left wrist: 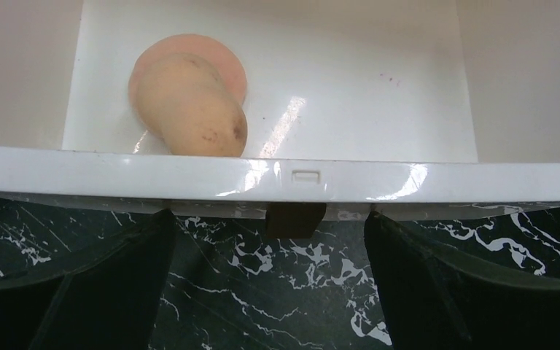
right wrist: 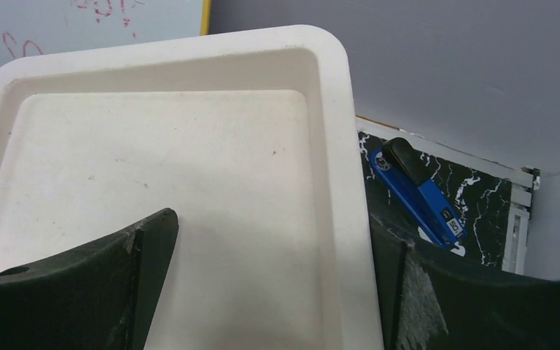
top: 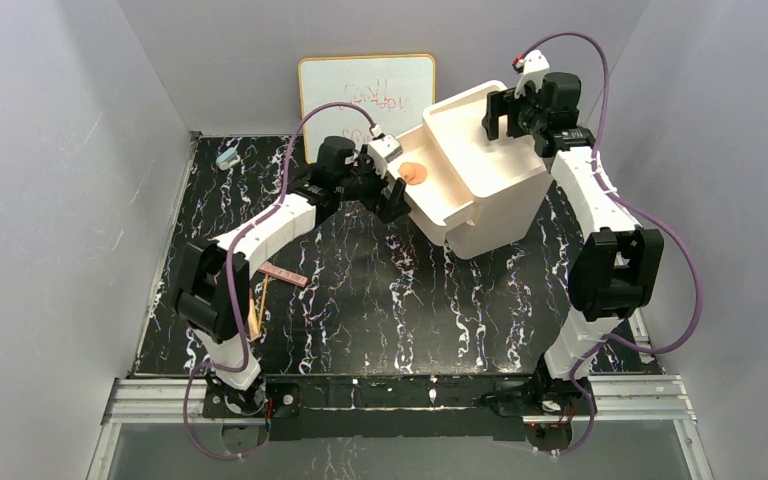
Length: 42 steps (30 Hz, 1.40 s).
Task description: Organize the makeup
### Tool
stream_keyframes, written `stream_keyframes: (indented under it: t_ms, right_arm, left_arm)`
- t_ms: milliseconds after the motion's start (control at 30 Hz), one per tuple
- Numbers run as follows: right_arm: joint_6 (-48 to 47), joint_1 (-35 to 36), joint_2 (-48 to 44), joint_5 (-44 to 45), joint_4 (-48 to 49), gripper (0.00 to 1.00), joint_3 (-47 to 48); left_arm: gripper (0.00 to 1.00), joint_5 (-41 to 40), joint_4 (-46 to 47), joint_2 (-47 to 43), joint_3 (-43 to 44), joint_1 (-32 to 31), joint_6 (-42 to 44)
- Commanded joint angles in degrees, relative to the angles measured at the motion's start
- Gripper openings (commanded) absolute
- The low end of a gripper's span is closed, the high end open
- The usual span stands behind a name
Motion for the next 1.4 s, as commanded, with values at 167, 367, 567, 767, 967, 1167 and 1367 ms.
stream_keyframes:
  t_ms: [167,367,567,767,967,1167,1367]
  right_arm:
    - [1.8,2.7,0.4,-6.0,-0.9,0.99,-0.3]
    - [1.8,2.8,1.1,-7.8,-0.9,0.99,0.5]
    - [-0.3,4.3,2.4,-12.5,-14.3,0.99,2.5]
    - [-1.4,8.5,3.4,-15.7,-17.1,0.99,4.3]
    - [-2.0,12.3,4.6,-17.9,-19.3,0.99,6.1]
    - [-2.6,15.2,5.7,-17.8,-21.4,0.99,8.1]
    - [-3.0,17.6,3.8,-17.0,-22.1,1.0,5.5]
  left_arm:
    - [0.98,7.1,17.3,6.3,13.3,-1.1,-4.9]
    - [0.98,9.7,20.4,9.9,18.2,-1.2,-5.9]
    - [0.98,12.4,21.7,14.8,24.6,-1.4,-7.2]
    - [0.98,13.3,24.3,17.9,26.7,-1.5,-9.2]
    - [0.98,14.0,27.0,18.7,26.7,-1.5,-9.4]
    - [0.98,15.1,28.1,19.4,27.0,-1.5,-11.4]
    - [0.98,11.8,31.9,9.5,16.3,-1.5,-10.9]
